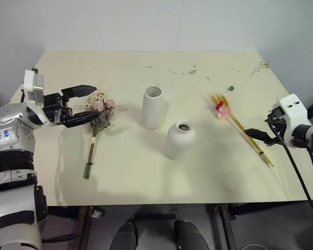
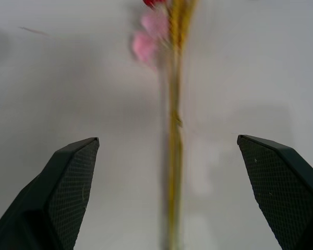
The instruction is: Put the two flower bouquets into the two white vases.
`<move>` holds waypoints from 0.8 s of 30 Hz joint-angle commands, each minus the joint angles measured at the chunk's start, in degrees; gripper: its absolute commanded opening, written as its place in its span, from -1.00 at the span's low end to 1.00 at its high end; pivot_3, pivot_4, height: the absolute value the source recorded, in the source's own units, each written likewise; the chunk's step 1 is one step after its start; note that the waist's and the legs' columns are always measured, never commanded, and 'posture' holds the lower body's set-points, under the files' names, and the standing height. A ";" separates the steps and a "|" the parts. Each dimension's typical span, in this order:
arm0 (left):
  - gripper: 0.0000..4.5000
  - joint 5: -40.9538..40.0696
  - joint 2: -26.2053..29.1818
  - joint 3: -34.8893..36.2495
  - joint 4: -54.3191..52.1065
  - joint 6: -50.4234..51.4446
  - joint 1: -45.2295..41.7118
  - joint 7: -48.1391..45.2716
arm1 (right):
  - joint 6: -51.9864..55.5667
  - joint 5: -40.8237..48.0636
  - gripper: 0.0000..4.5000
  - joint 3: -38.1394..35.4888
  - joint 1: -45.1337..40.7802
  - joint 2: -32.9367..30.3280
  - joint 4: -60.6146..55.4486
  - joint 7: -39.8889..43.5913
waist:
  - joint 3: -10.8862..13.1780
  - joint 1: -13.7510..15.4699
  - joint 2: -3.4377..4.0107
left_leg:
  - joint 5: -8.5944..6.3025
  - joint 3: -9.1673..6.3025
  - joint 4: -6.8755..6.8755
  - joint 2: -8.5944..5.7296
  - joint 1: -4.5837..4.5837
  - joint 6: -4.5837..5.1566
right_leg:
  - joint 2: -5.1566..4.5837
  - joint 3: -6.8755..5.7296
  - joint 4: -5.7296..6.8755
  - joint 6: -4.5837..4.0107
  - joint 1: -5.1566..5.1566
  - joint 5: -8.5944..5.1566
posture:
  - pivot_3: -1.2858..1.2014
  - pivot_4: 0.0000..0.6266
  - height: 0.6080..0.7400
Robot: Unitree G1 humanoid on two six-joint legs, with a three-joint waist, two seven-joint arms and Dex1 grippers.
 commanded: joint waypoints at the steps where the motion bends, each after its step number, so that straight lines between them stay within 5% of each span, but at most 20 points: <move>1: 0.99 -1.90 1.68 1.80 -3.92 0.20 1.34 -3.40 | -3.03 -3.19 1.00 2.26 -4.83 1.78 6.17 1.69 | 0.00 -0.10 0.00 | 0.00 0.00 -0.02 0.00 0.01 0.00 | 0.01 0.00 0.02 0.00 -0.01 0.00 | 0.03 -0.52 1.00; 18: 0.99 -5.01 3.80 6.47 -16.11 4.37 11.44 1.25 | -14.50 -16.05 1.00 9.06 -22.32 12.20 39.88 5.93 | 0.02 -0.09 0.03 | 0.00 0.00 -0.09 0.01 0.01 -0.01 | 0.03 -0.01 0.04 0.02 -0.03 0.00 | 0.03 -0.52 1.00; 24: 1.00 -5.35 3.90 7.31 -18.25 5.15 13.20 2.32 | -17.01 -17.97 0.28 8.33 -24.04 14.07 46.72 5.11 | 0.01 -0.15 0.03 | 0.01 0.00 -0.08 0.01 0.03 -0.01 | 0.04 0.00 0.07 0.03 -0.02 0.01 | 0.03 -0.52 1.00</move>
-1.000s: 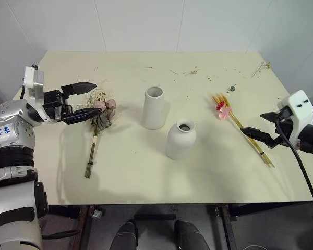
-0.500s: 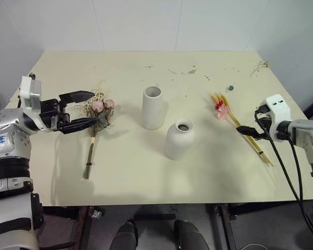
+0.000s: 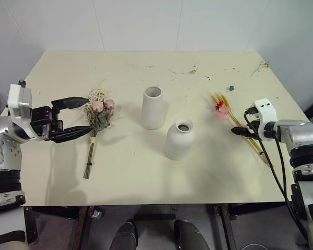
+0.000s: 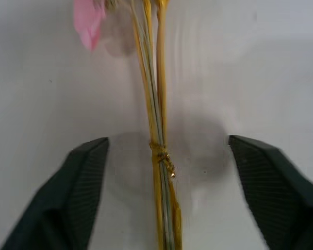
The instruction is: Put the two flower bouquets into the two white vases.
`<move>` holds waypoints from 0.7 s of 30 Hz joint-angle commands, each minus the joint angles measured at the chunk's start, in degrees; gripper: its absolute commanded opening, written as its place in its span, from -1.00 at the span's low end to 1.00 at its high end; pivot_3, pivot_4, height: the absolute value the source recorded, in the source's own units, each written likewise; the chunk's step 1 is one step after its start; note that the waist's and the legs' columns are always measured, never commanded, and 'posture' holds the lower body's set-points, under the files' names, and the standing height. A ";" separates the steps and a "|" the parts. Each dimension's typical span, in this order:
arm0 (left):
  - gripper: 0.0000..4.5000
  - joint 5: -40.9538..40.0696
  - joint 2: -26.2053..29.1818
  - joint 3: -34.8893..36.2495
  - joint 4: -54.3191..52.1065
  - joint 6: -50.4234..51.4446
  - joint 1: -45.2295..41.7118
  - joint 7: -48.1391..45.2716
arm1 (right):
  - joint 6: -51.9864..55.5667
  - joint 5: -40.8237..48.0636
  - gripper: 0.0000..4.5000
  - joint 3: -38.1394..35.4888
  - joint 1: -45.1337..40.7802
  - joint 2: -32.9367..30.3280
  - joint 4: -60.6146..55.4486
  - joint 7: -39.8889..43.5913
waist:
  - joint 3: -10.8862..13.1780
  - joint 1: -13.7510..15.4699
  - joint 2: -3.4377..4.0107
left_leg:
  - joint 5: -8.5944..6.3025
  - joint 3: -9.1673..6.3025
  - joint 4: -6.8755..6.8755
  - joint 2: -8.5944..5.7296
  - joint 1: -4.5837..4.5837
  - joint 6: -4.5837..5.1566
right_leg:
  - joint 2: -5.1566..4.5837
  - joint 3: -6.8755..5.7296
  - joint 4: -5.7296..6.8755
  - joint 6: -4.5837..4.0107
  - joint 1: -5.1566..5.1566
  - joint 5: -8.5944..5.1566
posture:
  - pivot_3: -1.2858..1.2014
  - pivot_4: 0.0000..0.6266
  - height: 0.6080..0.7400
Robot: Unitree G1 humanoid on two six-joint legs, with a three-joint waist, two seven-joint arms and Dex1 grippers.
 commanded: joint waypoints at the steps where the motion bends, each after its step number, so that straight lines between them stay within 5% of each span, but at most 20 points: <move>1: 1.00 -1.33 1.32 1.75 -2.86 0.28 0.77 0.55 | -1.53 -1.82 0.14 -1.24 -1.18 -0.16 2.69 -0.47 | 0.00 -0.04 0.00 | 0.00 0.00 0.01 0.00 0.00 0.00 | 0.00 0.00 0.01 0.01 0.00 0.01 | 0.03 -0.52 1.00; 9: 1.00 -1.45 1.09 1.50 -3.36 0.75 0.76 0.59 | -2.64 -1.78 -0.99 -3.04 -0.87 -0.32 2.20 -0.98 | 0.00 0.09 0.00 | 0.01 0.00 0.08 -0.02 0.00 -0.01 | -0.01 0.00 0.05 0.03 0.03 0.02 | 0.03 -0.52 1.00; 21: 1.00 -0.04 0.23 -0.97 0.98 -0.12 -3.69 -0.64 | -4.50 4.39 -0.99 -12.55 -0.62 1.10 -16.78 -2.25 | 0.02 -0.61 0.04 | 0.01 0.00 -0.02 0.00 0.01 -0.01 | 0.01 0.00 0.06 0.02 -0.01 0.01 | 0.03 -0.52 1.00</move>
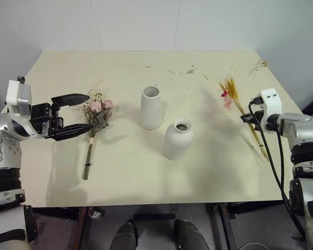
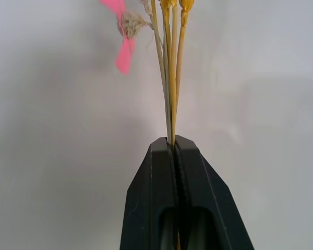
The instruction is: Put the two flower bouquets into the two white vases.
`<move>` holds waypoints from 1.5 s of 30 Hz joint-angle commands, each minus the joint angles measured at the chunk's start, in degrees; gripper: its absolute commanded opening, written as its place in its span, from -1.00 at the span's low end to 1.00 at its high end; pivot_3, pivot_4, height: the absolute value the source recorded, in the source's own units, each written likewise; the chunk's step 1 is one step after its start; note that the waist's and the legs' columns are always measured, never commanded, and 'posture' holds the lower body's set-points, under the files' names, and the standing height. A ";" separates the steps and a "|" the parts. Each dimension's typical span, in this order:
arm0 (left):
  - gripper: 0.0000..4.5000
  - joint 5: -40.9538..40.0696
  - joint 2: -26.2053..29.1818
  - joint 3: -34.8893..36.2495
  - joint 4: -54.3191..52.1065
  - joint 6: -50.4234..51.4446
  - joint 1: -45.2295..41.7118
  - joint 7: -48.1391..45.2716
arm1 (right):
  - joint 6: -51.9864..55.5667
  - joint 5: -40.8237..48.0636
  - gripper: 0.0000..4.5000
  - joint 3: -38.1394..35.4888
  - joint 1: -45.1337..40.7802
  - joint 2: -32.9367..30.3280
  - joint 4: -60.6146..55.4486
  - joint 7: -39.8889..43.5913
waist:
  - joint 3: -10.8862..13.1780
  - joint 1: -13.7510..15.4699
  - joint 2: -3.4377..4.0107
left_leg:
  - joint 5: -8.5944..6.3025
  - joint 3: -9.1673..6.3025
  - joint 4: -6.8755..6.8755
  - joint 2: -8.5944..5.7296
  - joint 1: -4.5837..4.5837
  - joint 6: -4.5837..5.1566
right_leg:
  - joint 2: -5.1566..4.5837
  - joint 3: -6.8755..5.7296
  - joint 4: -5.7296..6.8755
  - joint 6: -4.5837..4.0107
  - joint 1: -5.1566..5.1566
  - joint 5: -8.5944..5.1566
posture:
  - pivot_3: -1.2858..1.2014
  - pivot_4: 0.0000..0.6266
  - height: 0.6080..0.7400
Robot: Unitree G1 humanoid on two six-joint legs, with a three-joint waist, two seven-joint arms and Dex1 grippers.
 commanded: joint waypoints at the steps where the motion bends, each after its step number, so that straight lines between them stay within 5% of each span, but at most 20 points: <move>1: 1.00 0.19 0.17 -0.36 1.07 -0.78 -1.72 -0.70 | -2.42 4.50 -0.99 -5.67 -0.65 1.24 -11.86 -1.20 | 0.00 -0.31 0.00 | 0.00 0.00 0.00 0.00 0.00 0.00 | 0.00 0.00 0.00 0.00 0.00 0.00 | 0.03 -0.52 1.00; 17: 1.00 1.93 -1.28 -3.88 7.57 -2.75 -7.76 -2.70 | -4.76 24.89 -0.99 -11.50 -1.86 24.39 -48.78 -9.70 | 0.00 -0.57 0.00 | 0.00 -0.03 -0.02 0.03 -0.01 0.00 | 0.00 -0.01 0.37 0.01 -0.04 0.00 | 0.03 -0.52 1.00; 45: 1.00 2.24 -0.74 -3.61 7.42 -2.83 -7.29 -1.94 | -6.97 31.71 -0.99 -4.98 8.85 30.76 -55.49 -10.57 | 0.00 -0.51 0.00 | 0.03 -0.05 0.05 0.04 0.04 0.05 | 0.02 -0.01 0.39 -0.10 -0.10 -0.07 | 0.03 -0.52 1.00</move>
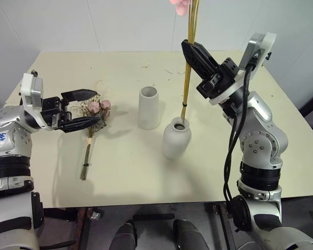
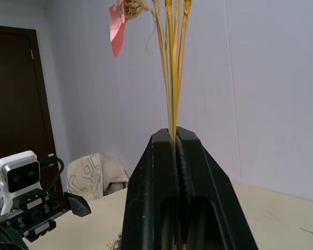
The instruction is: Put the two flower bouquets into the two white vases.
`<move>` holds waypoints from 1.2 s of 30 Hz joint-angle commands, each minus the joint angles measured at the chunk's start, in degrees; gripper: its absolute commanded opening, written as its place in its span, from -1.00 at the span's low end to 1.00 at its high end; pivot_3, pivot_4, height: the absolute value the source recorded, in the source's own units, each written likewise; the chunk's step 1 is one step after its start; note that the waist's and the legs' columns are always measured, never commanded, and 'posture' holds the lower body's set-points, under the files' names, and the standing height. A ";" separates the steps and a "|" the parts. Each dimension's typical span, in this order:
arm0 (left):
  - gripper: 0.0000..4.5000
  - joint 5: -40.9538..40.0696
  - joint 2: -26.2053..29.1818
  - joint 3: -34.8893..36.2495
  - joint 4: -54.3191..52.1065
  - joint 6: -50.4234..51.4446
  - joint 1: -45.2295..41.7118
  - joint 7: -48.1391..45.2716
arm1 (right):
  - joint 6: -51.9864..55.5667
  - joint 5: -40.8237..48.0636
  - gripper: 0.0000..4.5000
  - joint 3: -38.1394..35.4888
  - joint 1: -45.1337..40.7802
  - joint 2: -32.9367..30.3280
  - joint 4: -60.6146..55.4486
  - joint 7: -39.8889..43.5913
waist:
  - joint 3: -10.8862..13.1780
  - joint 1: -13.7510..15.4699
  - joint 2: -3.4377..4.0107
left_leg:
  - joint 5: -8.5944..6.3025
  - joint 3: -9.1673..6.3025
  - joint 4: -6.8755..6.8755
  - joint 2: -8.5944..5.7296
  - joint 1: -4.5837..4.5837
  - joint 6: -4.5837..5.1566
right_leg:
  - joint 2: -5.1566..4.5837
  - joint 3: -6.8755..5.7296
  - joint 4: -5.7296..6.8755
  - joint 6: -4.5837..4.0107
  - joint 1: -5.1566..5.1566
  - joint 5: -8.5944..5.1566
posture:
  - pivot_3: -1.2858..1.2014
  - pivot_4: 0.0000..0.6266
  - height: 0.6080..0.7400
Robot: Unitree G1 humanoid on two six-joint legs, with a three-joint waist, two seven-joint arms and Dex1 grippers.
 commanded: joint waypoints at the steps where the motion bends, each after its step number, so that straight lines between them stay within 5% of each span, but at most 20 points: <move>1: 1.00 -0.08 0.77 0.97 -1.71 -0.49 -0.13 -0.35 | -1.90 0.29 -0.99 0.40 1.24 0.43 -1.30 0.29 | 0.00 0.01 0.00 | 0.00 0.00 0.00 0.00 0.00 0.00 | 0.00 0.00 0.00 0.00 0.00 0.00 | 0.03 -0.52 1.00; 20: 1.00 -0.05 0.26 0.81 -1.96 -0.66 -0.22 -0.02 | -11.34 -3.45 -0.99 3.95 11.55 3.20 1.69 3.93 | 0.00 -0.04 0.00 | 0.00 0.00 -0.04 0.00 0.00 0.00 | 0.01 0.00 -0.02 -0.03 -0.02 -0.02 | 0.03 -0.52 1.00; 24: 1.00 0.47 0.00 0.39 -1.07 -1.08 -1.03 0.11 | -9.87 -2.09 -0.59 4.94 13.34 2.55 -0.65 4.88 | 0.00 0.04 0.00 | 0.00 0.00 -0.08 0.01 0.00 0.00 | 0.01 0.00 -0.04 -0.04 -0.03 -0.02 | 0.03 -0.52 1.00; 34: 1.00 1.06 -0.85 -0.21 -0.27 -1.38 -2.19 0.09 | -0.88 7.80 0.93 0.42 20.44 -8.88 -14.54 6.59 | 0.00 0.74 -0.01 | 0.00 0.00 -0.13 0.01 -0.02 0.00 | 0.00 -0.01 -0.10 -0.05 -0.04 -0.04 | 0.03 -0.52 1.00; 36: 1.00 1.19 -1.09 -0.32 -0.33 -1.36 -2.30 0.25 | 1.17 10.27 0.99 -1.41 22.36 -12.67 -17.03 6.74 | 0.00 0.98 -0.01 | 0.00 0.01 -0.14 0.00 -0.03 -0.01 | -0.01 0.00 -0.15 -0.06 -0.04 -0.04 | 0.03 -0.52 1.00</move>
